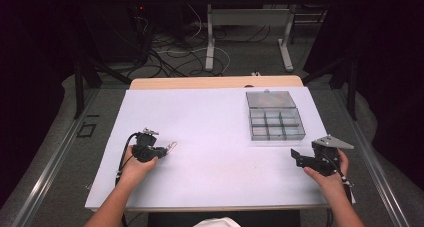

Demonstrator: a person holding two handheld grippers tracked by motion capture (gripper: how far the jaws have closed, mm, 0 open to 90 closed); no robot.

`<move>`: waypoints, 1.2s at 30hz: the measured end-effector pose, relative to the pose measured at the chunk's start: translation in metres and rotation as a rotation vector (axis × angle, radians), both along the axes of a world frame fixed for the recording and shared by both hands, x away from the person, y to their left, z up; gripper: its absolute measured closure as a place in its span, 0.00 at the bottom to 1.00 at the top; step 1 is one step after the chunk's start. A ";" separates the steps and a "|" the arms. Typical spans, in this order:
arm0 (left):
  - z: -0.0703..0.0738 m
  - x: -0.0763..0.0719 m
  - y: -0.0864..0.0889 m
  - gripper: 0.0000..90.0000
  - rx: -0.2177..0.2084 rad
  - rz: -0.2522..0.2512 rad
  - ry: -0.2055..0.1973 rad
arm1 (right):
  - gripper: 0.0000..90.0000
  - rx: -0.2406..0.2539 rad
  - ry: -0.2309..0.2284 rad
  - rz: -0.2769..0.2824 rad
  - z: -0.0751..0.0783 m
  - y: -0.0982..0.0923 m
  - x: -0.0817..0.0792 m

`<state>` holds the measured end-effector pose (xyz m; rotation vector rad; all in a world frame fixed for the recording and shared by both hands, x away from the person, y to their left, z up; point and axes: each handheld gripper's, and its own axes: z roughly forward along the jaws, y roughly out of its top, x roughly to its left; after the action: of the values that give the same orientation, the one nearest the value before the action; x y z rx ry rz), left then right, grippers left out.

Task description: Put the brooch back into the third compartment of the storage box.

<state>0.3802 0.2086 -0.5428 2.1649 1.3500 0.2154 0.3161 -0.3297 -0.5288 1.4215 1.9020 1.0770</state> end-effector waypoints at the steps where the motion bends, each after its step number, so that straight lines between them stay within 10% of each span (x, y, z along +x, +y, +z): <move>1: 0.000 0.000 0.000 0.89 0.002 -0.002 -0.006 | 0.16 -0.002 0.000 0.001 0.000 0.000 0.000; 36: 0.023 -0.013 -0.004 0.90 -0.021 -0.059 -0.133 | 0.16 -0.010 0.002 0.002 -0.001 -0.001 0.000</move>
<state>0.3671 0.2046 -0.5199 2.1298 1.2072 0.3144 0.3166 -0.3310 -0.5300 1.4158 1.9079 1.0656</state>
